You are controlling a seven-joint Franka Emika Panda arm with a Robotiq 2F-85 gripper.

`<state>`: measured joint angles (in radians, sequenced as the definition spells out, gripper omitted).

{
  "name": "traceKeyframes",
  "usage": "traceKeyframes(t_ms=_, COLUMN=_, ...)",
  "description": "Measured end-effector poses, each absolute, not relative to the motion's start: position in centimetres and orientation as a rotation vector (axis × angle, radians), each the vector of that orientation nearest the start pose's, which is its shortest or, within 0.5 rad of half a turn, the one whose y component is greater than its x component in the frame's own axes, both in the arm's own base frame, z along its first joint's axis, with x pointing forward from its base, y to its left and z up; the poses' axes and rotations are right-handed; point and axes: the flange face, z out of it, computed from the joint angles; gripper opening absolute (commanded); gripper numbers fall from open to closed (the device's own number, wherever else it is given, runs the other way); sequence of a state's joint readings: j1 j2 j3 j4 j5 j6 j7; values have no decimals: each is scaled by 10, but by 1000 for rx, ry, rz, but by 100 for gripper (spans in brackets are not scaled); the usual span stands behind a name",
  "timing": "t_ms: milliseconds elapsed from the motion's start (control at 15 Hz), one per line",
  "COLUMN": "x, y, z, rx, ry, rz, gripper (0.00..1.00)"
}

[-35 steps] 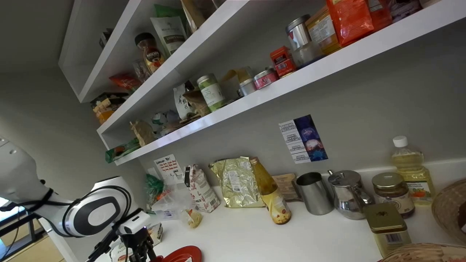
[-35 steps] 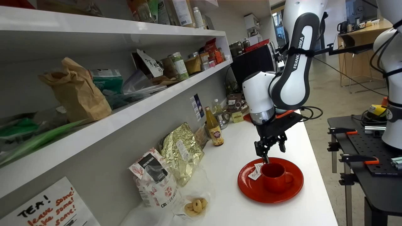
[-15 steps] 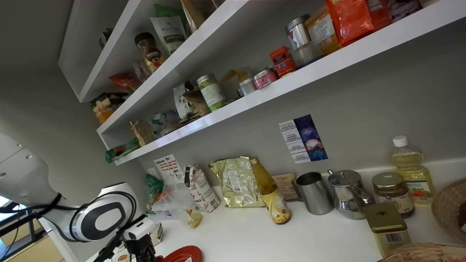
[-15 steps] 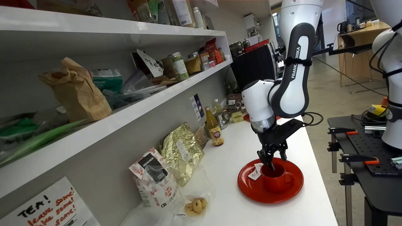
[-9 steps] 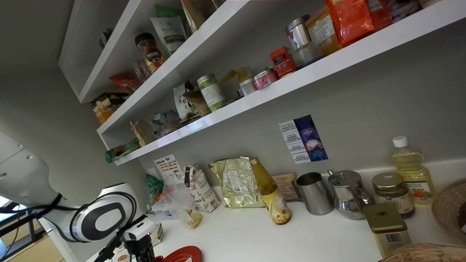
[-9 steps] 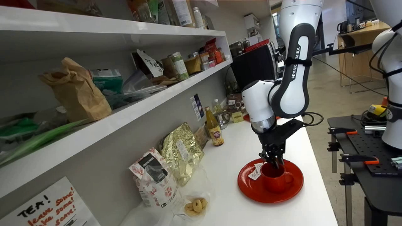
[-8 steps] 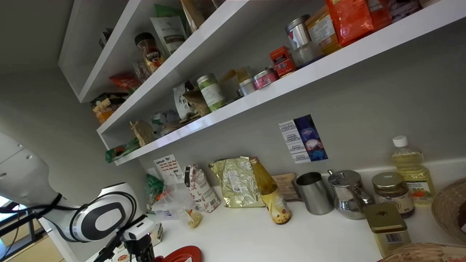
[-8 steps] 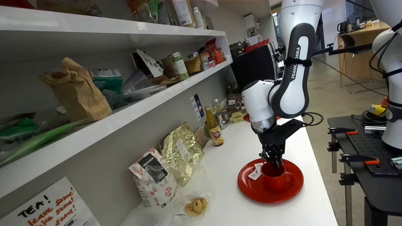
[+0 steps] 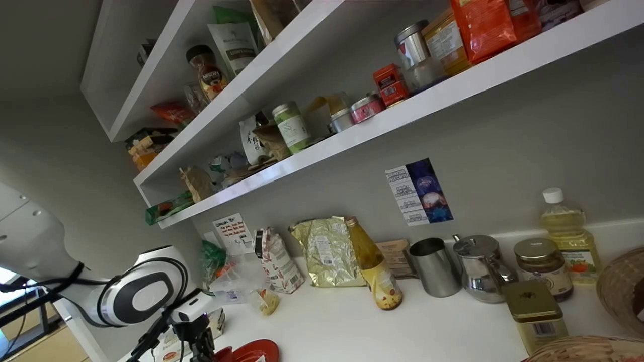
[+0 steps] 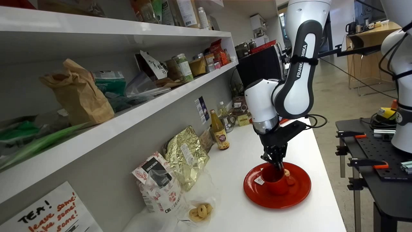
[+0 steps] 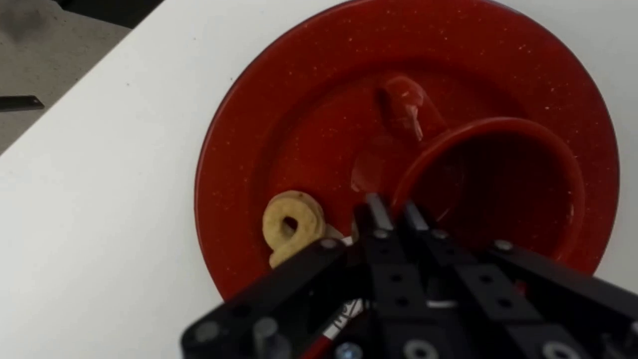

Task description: Remove the red mug from the red plate.

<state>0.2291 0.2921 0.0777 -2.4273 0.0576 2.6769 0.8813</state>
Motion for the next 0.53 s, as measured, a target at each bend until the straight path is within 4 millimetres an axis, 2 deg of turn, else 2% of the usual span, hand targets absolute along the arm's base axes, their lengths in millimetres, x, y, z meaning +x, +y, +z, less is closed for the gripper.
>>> traceKeyframes(t_ms=267, x=476, y=168, z=204, rx=-2960, ry=912, rz=32, gripper=3)
traceKeyframes(t_ms=533, x=488, y=204, z=234, rx=-2933, ry=833, rz=-52, gripper=3)
